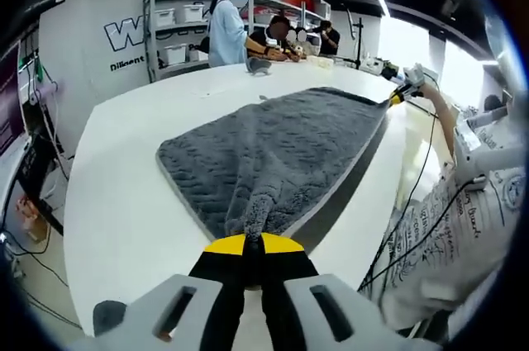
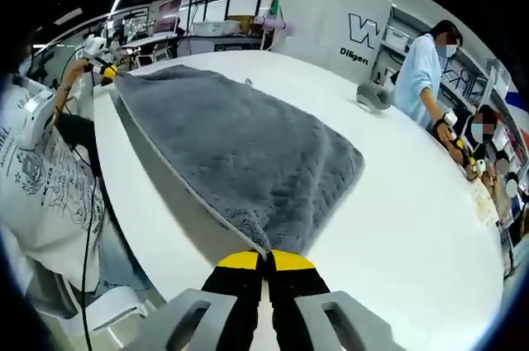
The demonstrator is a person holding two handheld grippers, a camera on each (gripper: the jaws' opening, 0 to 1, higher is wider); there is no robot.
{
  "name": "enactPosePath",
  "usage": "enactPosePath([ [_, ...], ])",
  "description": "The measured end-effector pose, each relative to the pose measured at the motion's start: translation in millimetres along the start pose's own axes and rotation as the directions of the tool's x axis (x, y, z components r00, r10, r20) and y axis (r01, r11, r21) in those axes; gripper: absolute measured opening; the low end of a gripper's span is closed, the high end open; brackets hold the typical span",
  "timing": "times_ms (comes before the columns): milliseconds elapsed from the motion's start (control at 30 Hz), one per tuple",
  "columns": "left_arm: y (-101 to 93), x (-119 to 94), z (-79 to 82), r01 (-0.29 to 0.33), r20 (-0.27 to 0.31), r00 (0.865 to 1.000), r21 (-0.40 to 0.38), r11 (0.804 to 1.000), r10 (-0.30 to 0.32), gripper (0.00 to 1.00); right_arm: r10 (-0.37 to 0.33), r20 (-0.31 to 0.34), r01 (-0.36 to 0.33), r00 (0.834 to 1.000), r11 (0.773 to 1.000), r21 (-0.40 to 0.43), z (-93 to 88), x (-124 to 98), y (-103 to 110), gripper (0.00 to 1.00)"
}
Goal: Fold the towel on the table until its edges align and the towel forms a compact rectangular stack.
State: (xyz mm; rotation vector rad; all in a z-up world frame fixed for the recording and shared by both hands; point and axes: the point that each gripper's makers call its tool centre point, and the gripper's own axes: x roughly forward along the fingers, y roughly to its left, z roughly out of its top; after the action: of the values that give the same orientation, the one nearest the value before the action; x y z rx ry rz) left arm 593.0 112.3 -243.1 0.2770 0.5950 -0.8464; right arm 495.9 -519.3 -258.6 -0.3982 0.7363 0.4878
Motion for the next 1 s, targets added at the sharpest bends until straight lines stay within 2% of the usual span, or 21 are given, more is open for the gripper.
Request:
enactPosePath([
  [300, 16.9, 19, 7.2, -0.009, -0.024, 1.000, 0.005, 1.000, 0.009, 0.06, -0.037, -0.048, 0.034, 0.998, 0.998, -0.046, 12.0, 21, -25, 0.03],
  [667, 40.7, 43, 20.6, -0.027, -0.034, 0.999, 0.004, 1.000, 0.027, 0.06, -0.085, -0.022, 0.084, 0.996, 0.996, -0.036, 24.8, 45, -55, 0.03],
  [1000, 66.4, 65, 34.9, -0.048, -0.027, 0.998, 0.002, 0.999, 0.048, 0.06, -0.155, -0.026, 0.153, 0.988, 0.985, -0.075, 43.7, 61, -80, 0.03],
])
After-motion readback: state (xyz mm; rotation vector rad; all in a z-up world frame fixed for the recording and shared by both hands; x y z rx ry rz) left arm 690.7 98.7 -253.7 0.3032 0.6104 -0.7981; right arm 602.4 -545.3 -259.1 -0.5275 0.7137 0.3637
